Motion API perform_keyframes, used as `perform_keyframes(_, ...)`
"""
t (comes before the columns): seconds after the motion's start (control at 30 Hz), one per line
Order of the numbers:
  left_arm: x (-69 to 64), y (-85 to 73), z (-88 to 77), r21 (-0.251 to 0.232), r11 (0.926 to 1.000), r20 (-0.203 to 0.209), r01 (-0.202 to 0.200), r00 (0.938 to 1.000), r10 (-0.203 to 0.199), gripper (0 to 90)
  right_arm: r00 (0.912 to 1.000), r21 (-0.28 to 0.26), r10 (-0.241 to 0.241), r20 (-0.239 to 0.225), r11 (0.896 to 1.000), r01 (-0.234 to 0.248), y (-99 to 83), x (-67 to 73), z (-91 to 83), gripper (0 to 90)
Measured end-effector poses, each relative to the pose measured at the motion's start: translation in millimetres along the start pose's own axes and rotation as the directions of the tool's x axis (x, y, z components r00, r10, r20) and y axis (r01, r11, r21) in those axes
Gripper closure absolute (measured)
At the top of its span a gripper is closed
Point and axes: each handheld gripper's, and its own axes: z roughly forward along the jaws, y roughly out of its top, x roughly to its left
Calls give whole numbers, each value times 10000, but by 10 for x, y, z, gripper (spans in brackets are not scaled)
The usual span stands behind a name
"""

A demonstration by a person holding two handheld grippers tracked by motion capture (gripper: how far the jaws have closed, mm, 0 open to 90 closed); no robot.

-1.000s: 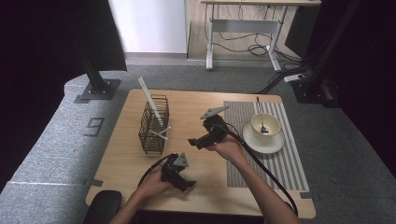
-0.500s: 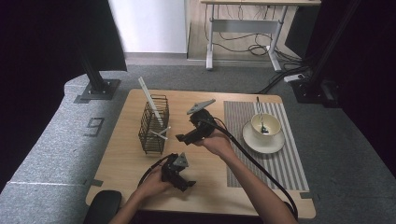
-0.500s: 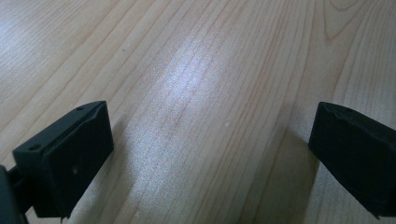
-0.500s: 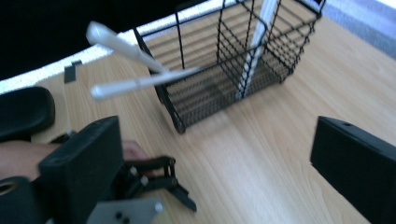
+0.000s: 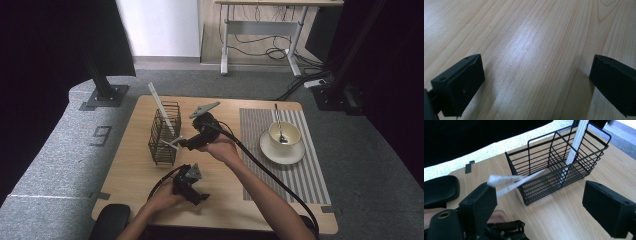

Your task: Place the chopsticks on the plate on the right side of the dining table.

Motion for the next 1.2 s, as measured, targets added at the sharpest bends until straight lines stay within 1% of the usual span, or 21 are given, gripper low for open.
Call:
perform_keyframes(0.1,-2,1,0,8,10000,-32,14,10000,-14,0,10000,33,-16,40,10000,16,21,6,59,129)
perform_keyframes(0.17,-1,1,-1,11,10000,-34,9,10000,-9,0,9999,40,-120,92,9999,120,26,16,93,170)
perform_keyframes(0.23,-2,0,0,2,10000,-26,13,10000,-13,0,9998,-70,-203,51,9998,203,27,32,128,284)
perform_keyframes(0.27,-1,1,0,6,10000,-30,5,10000,-5,0,9998,-70,-203,51,9998,203,27,32,128,284)
perform_keyframes(0.3,-1,1,0,7,10000,-33,3,10000,-3,0,9996,-170,-265,53,9995,266,24,37,135,341)
perform_keyframes(0.33,1,1,-3,39,10000,-37,-31,10000,32,0,9991,-311,-420,37,9986,421,23,54,148,427)
perform_keyframes(0.37,1,1,-3,39,10000,-37,-31,10000,32,0,9991,-311,-420,37,9986,421,23,54,148,427)
perform_keyframes(0.4,1,1,-3,41,10000,-35,-34,10000,34,0,9989,-341,-463,29,9983,464,23,60,152,458)
perform_keyframes(0.53,3,2,-4,62,10000,-42,-55,10000,56,0,9981,-365,-601,-112,9976,596,22,85,164,621)
perform_keyframes(0.57,5,2,-5,70,9999,-37,-78,10000,79,0,9981,-381,-613,-83,9974,610,22,89,164,658)
perform_keyframes(0.63,4,2,-5,67,9999,-36,-78,10000,79,0,9974,-440,-697,-167,9967,689,27,97,163,757)
perform_keyframes(0.67,5,2,-5,70,9999,-37,-81,10000,81,0,9967,-481,-799,-116,9957,792,30,108,162,812)
perform_keyframes(0.9,2,1,-3,42,10000,-31,-49,10000,49,0,9972,-463,-744,-116,9962,738,37,102,155,818)
perform_keyframes(1.0,2,1,-3,39,10000,-33,-46,10000,46,0,9972,-458,-738,-138,9963,731,48,101,119,818)
perform_keyframes(1.07,3,2,-4,57,10000,-33,-64,10000,64,0,9970,-482,-766,-125,9959,759,67,91,53,818)
perform_keyframes(1.1,3,2,-4,57,10000,-33,-64,10000,64,0,9970,-482,-766,-125,9959,759,67,91,53,818)
perform_keyframes(1.13,3,2,-4,53,10000,-35,-58,10000,59,0,9971,-490,-754,-128,9960,747,80,81,3,818)
perform_keyframes(1.2,2,1,-4,53,10000,-38,-41,10000,41,0,9970,-503,-761,-144,9959,753,84,77,-16,818)
